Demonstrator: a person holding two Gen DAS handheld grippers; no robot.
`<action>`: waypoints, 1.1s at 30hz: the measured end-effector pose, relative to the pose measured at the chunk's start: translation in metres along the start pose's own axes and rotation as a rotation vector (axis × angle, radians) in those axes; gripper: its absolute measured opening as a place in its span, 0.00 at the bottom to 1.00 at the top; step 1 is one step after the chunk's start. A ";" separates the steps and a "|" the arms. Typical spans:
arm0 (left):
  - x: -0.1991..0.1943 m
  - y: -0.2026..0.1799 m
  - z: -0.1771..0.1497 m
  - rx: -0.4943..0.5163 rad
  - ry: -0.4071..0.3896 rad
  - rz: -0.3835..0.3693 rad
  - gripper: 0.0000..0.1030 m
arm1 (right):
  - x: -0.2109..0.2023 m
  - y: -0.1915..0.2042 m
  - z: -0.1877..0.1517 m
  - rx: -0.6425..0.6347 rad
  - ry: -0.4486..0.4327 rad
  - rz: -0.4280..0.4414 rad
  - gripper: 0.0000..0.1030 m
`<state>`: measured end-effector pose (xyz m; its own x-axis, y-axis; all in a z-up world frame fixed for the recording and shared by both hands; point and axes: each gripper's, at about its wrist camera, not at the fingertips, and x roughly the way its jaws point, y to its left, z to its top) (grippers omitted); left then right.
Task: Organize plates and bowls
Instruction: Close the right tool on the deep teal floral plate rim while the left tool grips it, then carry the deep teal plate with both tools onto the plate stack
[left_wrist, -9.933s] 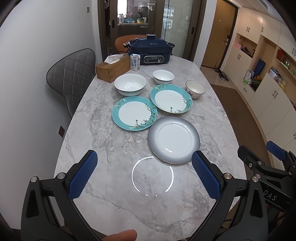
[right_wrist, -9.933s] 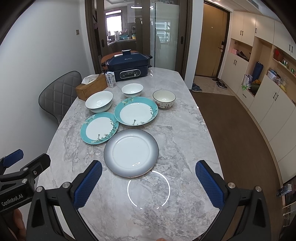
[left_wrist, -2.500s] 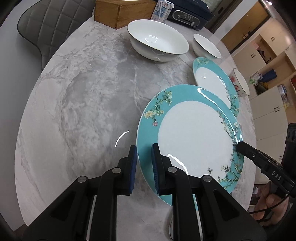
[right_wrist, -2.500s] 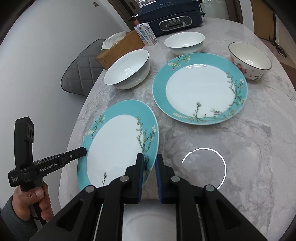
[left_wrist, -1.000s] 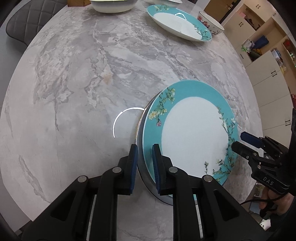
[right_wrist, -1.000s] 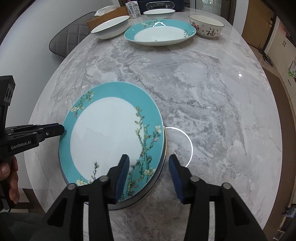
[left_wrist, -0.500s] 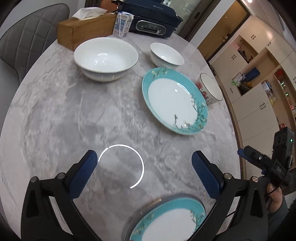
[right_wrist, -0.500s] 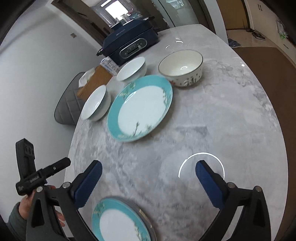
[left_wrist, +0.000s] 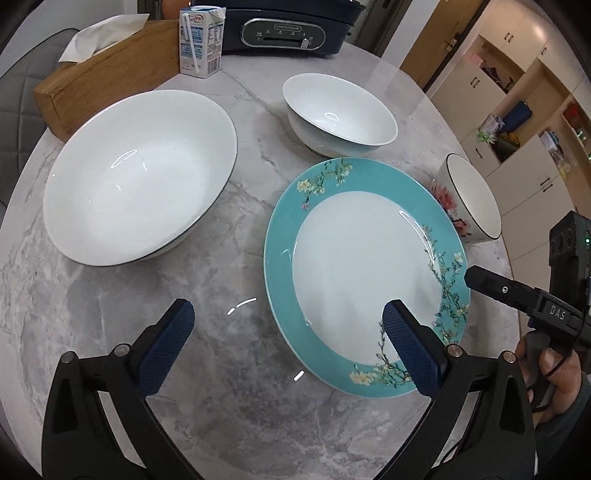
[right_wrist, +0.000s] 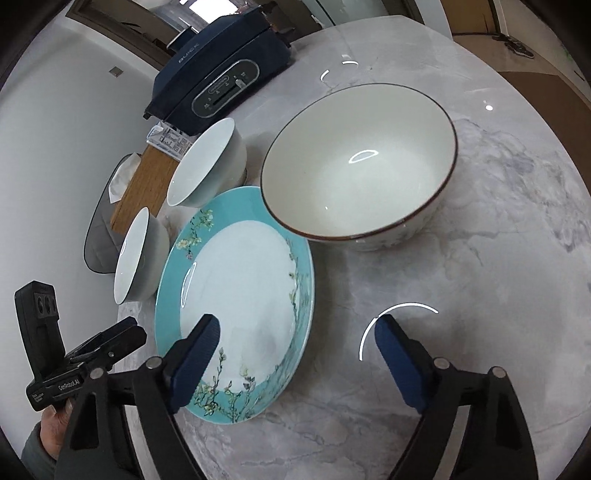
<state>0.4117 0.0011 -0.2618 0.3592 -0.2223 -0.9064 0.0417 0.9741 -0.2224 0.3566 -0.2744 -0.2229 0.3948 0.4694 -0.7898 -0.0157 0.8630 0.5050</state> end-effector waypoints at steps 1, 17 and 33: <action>0.006 0.002 0.003 -0.015 0.013 -0.008 0.99 | 0.000 0.001 -0.001 -0.005 -0.006 -0.010 0.76; 0.044 0.012 0.015 -0.061 0.104 -0.009 0.17 | 0.024 0.003 0.008 -0.029 0.042 -0.080 0.13; -0.017 -0.004 -0.019 -0.012 0.012 0.019 0.14 | -0.017 0.034 -0.017 -0.110 -0.009 -0.102 0.12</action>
<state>0.3881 0.0003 -0.2521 0.3486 -0.2041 -0.9148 0.0239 0.9776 -0.2090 0.3336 -0.2498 -0.1980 0.4074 0.3773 -0.8316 -0.0754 0.9215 0.3811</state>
